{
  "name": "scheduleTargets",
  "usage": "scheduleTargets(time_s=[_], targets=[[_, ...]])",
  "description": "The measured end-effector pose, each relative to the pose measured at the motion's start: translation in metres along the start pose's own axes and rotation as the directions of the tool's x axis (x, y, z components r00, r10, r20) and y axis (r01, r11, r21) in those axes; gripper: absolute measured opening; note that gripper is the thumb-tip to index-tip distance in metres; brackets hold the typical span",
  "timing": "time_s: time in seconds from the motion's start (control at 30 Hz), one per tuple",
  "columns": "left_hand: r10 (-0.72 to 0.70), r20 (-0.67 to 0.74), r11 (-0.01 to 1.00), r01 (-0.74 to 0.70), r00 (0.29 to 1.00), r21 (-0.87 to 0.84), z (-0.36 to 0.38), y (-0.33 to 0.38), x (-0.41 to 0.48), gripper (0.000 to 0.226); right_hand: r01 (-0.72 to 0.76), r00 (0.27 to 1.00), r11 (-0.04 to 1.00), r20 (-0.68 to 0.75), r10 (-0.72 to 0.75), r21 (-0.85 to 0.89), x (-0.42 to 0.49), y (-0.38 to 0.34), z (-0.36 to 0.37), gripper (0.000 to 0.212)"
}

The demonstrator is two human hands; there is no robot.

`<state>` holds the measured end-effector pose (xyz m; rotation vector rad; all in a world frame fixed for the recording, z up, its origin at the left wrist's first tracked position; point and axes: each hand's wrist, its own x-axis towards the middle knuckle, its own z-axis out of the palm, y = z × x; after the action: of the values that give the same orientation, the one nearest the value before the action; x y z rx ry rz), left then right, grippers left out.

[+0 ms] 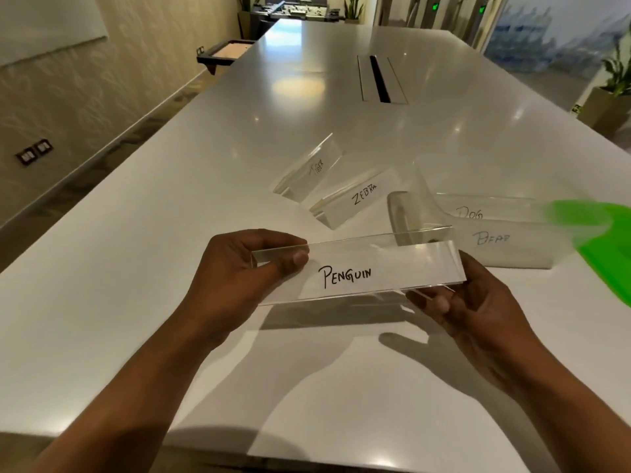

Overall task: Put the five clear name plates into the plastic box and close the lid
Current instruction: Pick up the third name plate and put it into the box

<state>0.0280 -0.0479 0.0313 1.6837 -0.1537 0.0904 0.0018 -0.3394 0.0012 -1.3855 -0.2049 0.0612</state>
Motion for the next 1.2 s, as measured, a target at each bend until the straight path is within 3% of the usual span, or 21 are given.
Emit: scheduleTargets(time_s=[0.1, 0.33, 0.5, 0.63, 0.77, 1.2], targets=[[0.01, 0.032, 1.0, -0.011, 0.999, 0.021, 0.008, 0.007, -0.001, 0.021, 0.024, 0.999, 0.992, -0.031, -0.02, 0.121, -0.001, -0.006, 0.003, 0.08], [0.022, -0.007, 1.0, -0.022, 1.0, 0.014, 0.018, 0.016, -0.006, 0.031, 0.057, 0.99, 0.975, -0.138, -0.027, 0.217, -0.005, -0.013, 0.004, 0.069], [0.004, -0.015, 0.977, -0.007, 1.0, -0.215, 0.021, 0.011, -0.012, 0.043, 0.09, 0.985, 0.958, -0.169, -0.044, 0.274, -0.011, -0.02, 0.006, 0.067], [-0.035, 0.05, 0.927, 0.051, 0.998, -0.372, 0.021, 0.003, -0.02, 0.069, 0.1, 0.982, 0.946, -0.182, -0.045, 0.307, -0.012, -0.024, 0.007, 0.068], [-0.01, 0.084, 0.917, 0.042, 0.996, -0.397, 0.023, -0.001, -0.025, 0.066, 0.086, 0.979, 0.94, -0.202, -0.019, 0.329, -0.013, -0.025, 0.008, 0.074], [0.02, -0.004, 0.902, -0.02, 1.0, -0.431, 0.024, 0.011, -0.03, 0.065, 0.099, 0.986, 0.943, -0.162, -0.049, 0.319, -0.014, -0.028, 0.012, 0.071]])
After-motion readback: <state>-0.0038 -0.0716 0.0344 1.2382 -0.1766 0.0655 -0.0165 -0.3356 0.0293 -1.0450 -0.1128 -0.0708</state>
